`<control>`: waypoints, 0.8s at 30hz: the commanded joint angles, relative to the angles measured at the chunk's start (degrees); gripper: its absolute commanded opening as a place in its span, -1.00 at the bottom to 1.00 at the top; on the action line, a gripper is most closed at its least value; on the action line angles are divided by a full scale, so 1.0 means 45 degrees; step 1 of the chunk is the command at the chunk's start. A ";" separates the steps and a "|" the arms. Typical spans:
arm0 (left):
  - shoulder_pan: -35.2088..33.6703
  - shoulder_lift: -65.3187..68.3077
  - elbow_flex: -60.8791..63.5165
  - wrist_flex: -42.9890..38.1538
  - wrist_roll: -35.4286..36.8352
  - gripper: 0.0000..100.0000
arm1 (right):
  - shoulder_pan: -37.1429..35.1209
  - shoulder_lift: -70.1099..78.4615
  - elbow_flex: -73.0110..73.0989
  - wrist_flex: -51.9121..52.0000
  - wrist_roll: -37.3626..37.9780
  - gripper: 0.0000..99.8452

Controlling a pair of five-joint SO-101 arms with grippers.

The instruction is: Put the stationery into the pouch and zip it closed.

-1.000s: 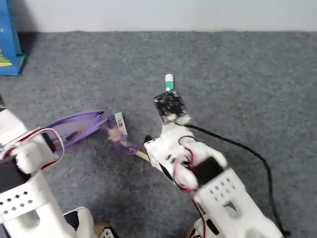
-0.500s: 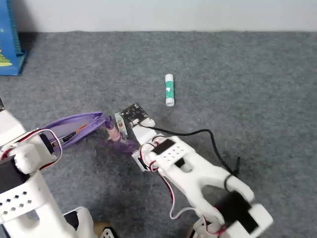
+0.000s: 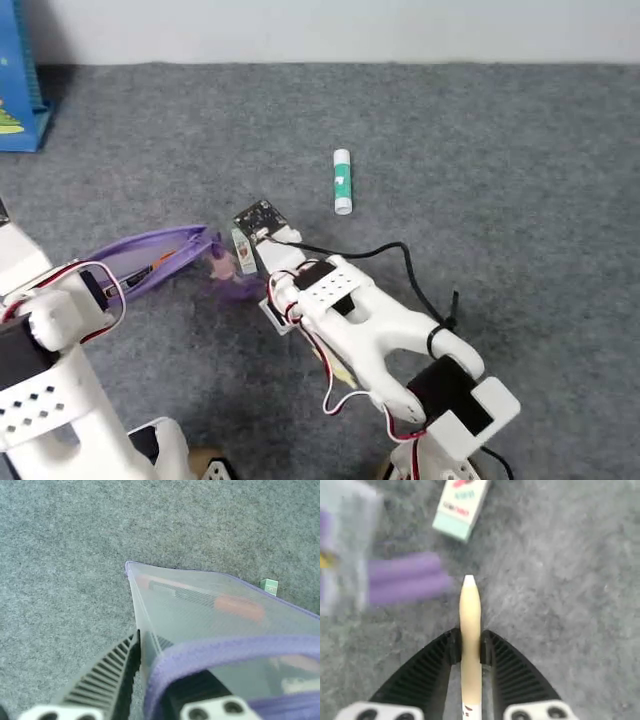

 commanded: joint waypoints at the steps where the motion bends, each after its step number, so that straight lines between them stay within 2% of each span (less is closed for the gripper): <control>1: 0.0000 -0.0039 -0.0107 0.0274 -0.0137 -0.98 | 0.0088 -0.0615 -0.0293 0.1084 0.0352 -0.98; 5: 0.0215 0.0020 0.0029 0.0274 -0.0059 -0.98 | 0.0459 -0.2647 -0.0293 0.2510 0.0352 -0.99; 11: 0.2247 0.0020 0.0830 0.0274 0.0996 -0.98 | 0.0479 -0.6672 -0.0274 0.3761 0.0371 -0.99; 14: 0.2774 0.0020 0.0733 0.0195 0.1250 -0.98 | 0.0498 -0.8821 -0.0274 0.4171 0.0391 -0.99; 19: 0.2930 0.0059 0.0107 0.0254 0.1426 -0.98 | 0.0420 -1.2493 -0.0313 0.4405 0.0410 -0.99; 24: 0.2930 0.0059 -0.0049 0.0234 0.1465 -0.98 | -0.0713 -1.5228 -0.0488 0.4034 0.0352 -0.99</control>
